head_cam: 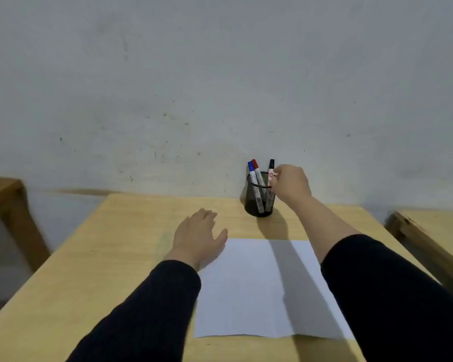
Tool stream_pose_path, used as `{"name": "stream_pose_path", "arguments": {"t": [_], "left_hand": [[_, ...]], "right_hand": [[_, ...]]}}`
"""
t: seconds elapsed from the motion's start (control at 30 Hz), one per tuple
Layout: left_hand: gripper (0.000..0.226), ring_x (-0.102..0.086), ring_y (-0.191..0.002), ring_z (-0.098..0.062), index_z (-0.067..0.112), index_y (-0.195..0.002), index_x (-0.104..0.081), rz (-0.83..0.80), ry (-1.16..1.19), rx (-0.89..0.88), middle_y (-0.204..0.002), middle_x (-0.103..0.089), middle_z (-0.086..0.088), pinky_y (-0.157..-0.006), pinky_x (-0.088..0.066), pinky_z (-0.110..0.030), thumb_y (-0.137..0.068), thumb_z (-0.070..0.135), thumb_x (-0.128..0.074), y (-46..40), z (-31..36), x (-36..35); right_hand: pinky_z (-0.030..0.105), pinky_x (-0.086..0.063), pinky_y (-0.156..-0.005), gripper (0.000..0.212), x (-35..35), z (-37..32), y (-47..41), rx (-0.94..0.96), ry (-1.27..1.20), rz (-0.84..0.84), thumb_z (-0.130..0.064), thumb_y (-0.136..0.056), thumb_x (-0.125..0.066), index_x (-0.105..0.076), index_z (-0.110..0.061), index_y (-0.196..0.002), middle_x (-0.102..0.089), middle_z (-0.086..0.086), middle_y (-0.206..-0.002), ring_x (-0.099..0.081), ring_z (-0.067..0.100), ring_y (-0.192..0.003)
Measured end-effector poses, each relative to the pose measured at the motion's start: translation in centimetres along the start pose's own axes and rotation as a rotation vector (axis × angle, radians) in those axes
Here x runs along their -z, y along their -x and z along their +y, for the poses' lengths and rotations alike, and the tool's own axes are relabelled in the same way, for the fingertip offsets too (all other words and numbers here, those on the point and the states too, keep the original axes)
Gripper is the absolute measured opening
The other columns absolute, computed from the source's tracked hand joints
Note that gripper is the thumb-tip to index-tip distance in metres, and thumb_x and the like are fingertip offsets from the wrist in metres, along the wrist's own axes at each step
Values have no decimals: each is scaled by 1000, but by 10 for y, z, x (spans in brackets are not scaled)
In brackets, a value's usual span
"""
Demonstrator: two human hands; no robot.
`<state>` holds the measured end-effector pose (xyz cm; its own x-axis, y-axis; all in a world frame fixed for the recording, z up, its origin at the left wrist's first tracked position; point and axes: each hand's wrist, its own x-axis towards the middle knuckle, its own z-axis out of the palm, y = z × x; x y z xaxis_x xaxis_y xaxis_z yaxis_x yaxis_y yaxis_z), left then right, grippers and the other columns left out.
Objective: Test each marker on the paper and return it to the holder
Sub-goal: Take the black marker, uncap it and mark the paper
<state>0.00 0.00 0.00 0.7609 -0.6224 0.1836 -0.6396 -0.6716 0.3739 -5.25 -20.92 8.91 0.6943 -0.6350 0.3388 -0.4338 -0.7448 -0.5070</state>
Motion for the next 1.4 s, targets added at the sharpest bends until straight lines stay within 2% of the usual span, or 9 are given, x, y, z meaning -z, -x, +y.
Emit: {"name": "stream_pose_path", "arguments": {"t": [0.17, 0.33, 0.63, 0.7, 0.83, 0.97, 1.1, 1.2, 1.4], "left_hand": [[76, -5, -149, -9, 21, -152, -19, -142, -24, -4, -162, -12, 7, -122, -4, -35, -90, 62, -35, 0, -22, -24], [76, -7, -148, -7, 22, -150, -23, -90, -7, -14, -161, -14, 9, -122, -2, -33, -88, 62, -40, -3, -25, -29], [78, -10, -148, -5, 23, -149, -26, -76, 32, -3, -160, -16, 11, -122, -2, -31, -85, 63, -44, -4, -25, -27], [78, -10, -148, -5, 23, -149, -26, -89, 23, 2, -160, -16, 11, -122, -2, -32, -85, 63, -43, -3, -24, -26], [78, -7, -148, -7, 21, -151, -22, -104, -18, 8, -161, -14, 9, -122, -1, -33, -87, 63, -38, 0, -20, -27], [77, -5, -149, -8, 20, -152, -20, -134, -34, 4, -162, -12, 7, -122, -2, -35, -89, 63, -34, 1, -20, -26], [72, -18, -147, -12, 19, -151, -24, -119, 153, 42, -160, -22, 4, -121, -15, -36, -92, 60, -36, 3, -15, -16], [58, -33, -141, -13, 24, -149, -27, 71, 384, 26, -154, -34, 5, -113, -29, -30, -97, 47, -39, -2, -2, 3], [41, -53, -118, -12, 24, -138, -48, 338, 215, -299, -131, -56, 5, -93, -46, -27, -97, 25, -51, -11, 18, 39]], "right_hand": [[33, -48, -76, 20, -14, 2, -29, -169, -50, 71, -8, -91, -56, -68, 1, -104, -67, 21, -108, -64, 35, -99], [26, -35, -55, 27, -29, -1, -48, -208, 28, 84, -18, -87, -63, -51, -9, -65, -54, 12, -77, -50, 28, -69], [27, -44, -59, 28, -40, -3, -53, -264, -90, 137, -26, -89, -62, -72, -1, -83, -64, 13, -77, -56, 25, -67], [29, -48, -62, 28, -29, -10, -54, -219, -135, 165, -25, -91, -58, -69, -4, -78, -65, 13, -76, -58, 25, -67], [22, -40, -74, 28, -1, -30, -48, -99, -239, 250, -21, -92, -57, -68, -2, -108, -71, 11, -105, -65, 24, -97], [23, -46, -75, 25, 12, -48, -22, 37, -362, 250, -21, -89, -60, -70, -4, -105, -72, 10, -96, -65, 20, -87], [28, -52, -78, 21, 4, -49, 19, 103, -411, 120, -21, -89, -60, -72, -7, -98, -72, 8, -91, -65, 18, -83], [34, -51, -83, 24, -8, -39, 45, 141, -349, 14, -26, -91, -57, -73, -9, -97, -73, 7, -91, -66, 21, -88], [26, -38, -63, 15, -21, -23, 66, 245, -220, -172, -15, -90, -58, -71, -11, -94, -58, -4, -67, -53, 17, -68]]}}
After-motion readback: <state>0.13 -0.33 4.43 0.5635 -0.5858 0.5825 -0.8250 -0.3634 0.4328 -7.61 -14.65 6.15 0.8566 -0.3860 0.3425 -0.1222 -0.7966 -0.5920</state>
